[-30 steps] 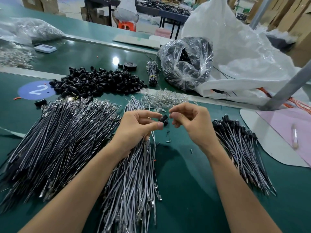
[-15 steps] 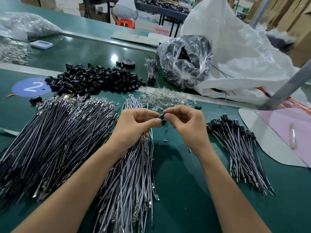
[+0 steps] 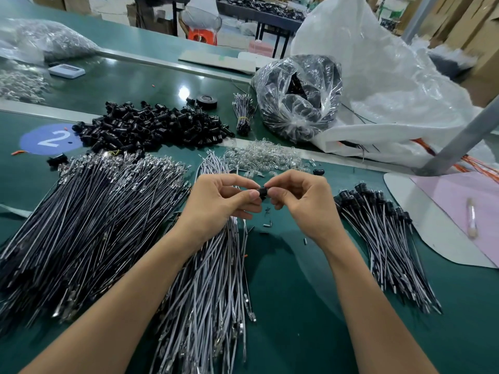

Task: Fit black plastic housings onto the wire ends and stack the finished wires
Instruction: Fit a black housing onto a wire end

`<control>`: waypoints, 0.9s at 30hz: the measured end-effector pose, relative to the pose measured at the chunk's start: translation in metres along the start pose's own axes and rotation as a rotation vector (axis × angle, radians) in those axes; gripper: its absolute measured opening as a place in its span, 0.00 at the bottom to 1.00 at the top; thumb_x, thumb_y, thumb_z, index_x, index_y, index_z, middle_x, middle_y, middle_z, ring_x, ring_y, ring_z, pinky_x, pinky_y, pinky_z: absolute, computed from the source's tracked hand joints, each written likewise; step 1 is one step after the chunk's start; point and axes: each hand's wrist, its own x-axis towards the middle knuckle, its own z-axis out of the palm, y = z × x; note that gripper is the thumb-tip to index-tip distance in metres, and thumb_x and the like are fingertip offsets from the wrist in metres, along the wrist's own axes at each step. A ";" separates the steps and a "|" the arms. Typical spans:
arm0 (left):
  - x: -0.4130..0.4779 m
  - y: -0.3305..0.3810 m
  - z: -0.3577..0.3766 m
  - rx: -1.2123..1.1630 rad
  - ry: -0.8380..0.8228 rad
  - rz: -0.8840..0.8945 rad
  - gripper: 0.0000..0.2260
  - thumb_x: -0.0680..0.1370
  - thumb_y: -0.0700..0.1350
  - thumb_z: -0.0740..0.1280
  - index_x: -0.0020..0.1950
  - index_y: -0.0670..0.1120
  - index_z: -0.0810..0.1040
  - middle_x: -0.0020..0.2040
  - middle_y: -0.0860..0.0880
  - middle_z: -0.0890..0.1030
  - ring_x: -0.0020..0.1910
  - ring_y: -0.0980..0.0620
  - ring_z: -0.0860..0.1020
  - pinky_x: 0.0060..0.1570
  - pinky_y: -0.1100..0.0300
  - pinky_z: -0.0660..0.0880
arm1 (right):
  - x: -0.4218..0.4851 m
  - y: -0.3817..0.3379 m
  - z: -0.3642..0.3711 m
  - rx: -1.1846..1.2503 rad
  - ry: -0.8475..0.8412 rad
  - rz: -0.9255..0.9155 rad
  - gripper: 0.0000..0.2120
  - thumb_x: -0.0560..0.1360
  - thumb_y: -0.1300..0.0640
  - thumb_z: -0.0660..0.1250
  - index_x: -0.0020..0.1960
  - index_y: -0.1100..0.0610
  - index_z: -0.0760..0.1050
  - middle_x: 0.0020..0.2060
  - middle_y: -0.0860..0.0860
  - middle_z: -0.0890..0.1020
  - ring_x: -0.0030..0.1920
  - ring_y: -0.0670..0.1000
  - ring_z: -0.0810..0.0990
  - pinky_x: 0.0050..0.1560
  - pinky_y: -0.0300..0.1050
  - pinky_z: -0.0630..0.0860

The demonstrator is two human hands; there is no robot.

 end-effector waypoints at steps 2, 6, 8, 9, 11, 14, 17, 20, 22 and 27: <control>0.000 0.000 0.001 0.006 -0.004 0.015 0.04 0.75 0.35 0.70 0.47 0.42 0.83 0.38 0.42 0.86 0.39 0.47 0.86 0.36 0.61 0.81 | 0.000 0.001 -0.001 0.000 -0.021 -0.012 0.09 0.73 0.71 0.70 0.42 0.58 0.81 0.32 0.49 0.83 0.31 0.46 0.79 0.37 0.36 0.75; -0.001 -0.001 -0.003 -0.007 -0.043 0.031 0.04 0.74 0.36 0.71 0.48 0.42 0.82 0.39 0.42 0.86 0.39 0.46 0.86 0.36 0.61 0.81 | -0.001 0.002 -0.002 0.099 -0.036 -0.020 0.08 0.72 0.72 0.70 0.43 0.60 0.81 0.31 0.49 0.82 0.30 0.47 0.79 0.34 0.38 0.76; -0.002 -0.001 -0.006 -0.006 -0.064 0.036 0.04 0.73 0.36 0.71 0.47 0.41 0.83 0.38 0.42 0.86 0.39 0.46 0.86 0.36 0.61 0.81 | -0.003 0.004 -0.002 0.126 -0.052 -0.027 0.09 0.72 0.74 0.69 0.43 0.62 0.81 0.30 0.48 0.82 0.28 0.46 0.79 0.32 0.38 0.76; -0.002 -0.002 -0.007 -0.003 -0.074 0.038 0.05 0.72 0.37 0.72 0.47 0.41 0.83 0.38 0.42 0.86 0.39 0.45 0.86 0.37 0.60 0.81 | -0.004 0.005 -0.002 0.126 -0.064 -0.032 0.09 0.72 0.74 0.69 0.43 0.61 0.81 0.30 0.48 0.82 0.28 0.46 0.79 0.32 0.38 0.76; -0.003 -0.003 -0.006 -0.001 -0.094 0.041 0.08 0.70 0.40 0.72 0.47 0.41 0.83 0.39 0.42 0.86 0.39 0.45 0.86 0.37 0.60 0.81 | -0.005 0.005 -0.003 0.129 -0.079 -0.042 0.11 0.72 0.75 0.69 0.43 0.61 0.81 0.30 0.47 0.82 0.28 0.46 0.79 0.31 0.38 0.76; -0.004 -0.003 -0.005 -0.012 -0.089 0.064 0.08 0.69 0.41 0.72 0.46 0.41 0.83 0.39 0.42 0.86 0.39 0.45 0.86 0.38 0.60 0.81 | -0.006 0.004 0.000 0.162 -0.069 -0.046 0.12 0.71 0.77 0.68 0.44 0.62 0.81 0.29 0.47 0.82 0.28 0.46 0.79 0.30 0.39 0.76; -0.005 -0.002 -0.004 -0.011 -0.093 0.071 0.07 0.69 0.41 0.72 0.45 0.42 0.83 0.39 0.43 0.86 0.39 0.46 0.86 0.37 0.61 0.81 | -0.007 0.003 0.000 0.222 -0.077 -0.044 0.14 0.70 0.80 0.67 0.46 0.63 0.81 0.29 0.48 0.82 0.28 0.47 0.79 0.29 0.39 0.75; -0.008 0.003 -0.006 -0.009 -0.152 0.064 0.07 0.68 0.41 0.72 0.45 0.42 0.83 0.39 0.42 0.86 0.38 0.46 0.85 0.37 0.60 0.81 | -0.011 0.000 -0.003 0.307 -0.144 -0.026 0.16 0.68 0.79 0.69 0.48 0.62 0.82 0.28 0.49 0.82 0.27 0.47 0.79 0.29 0.37 0.75; -0.009 0.007 -0.008 -0.021 -0.187 0.085 0.07 0.69 0.40 0.71 0.46 0.42 0.83 0.39 0.43 0.86 0.37 0.46 0.85 0.36 0.59 0.81 | -0.013 -0.003 -0.004 0.352 -0.164 -0.031 0.13 0.68 0.75 0.70 0.47 0.61 0.82 0.29 0.50 0.83 0.27 0.48 0.79 0.30 0.37 0.75; -0.011 0.014 -0.006 -0.223 -0.172 0.115 0.03 0.71 0.44 0.72 0.43 0.46 0.84 0.39 0.43 0.86 0.37 0.48 0.85 0.37 0.61 0.81 | -0.011 -0.016 0.005 0.556 -0.166 -0.080 0.05 0.72 0.60 0.74 0.47 0.54 0.84 0.37 0.49 0.84 0.36 0.47 0.79 0.38 0.39 0.75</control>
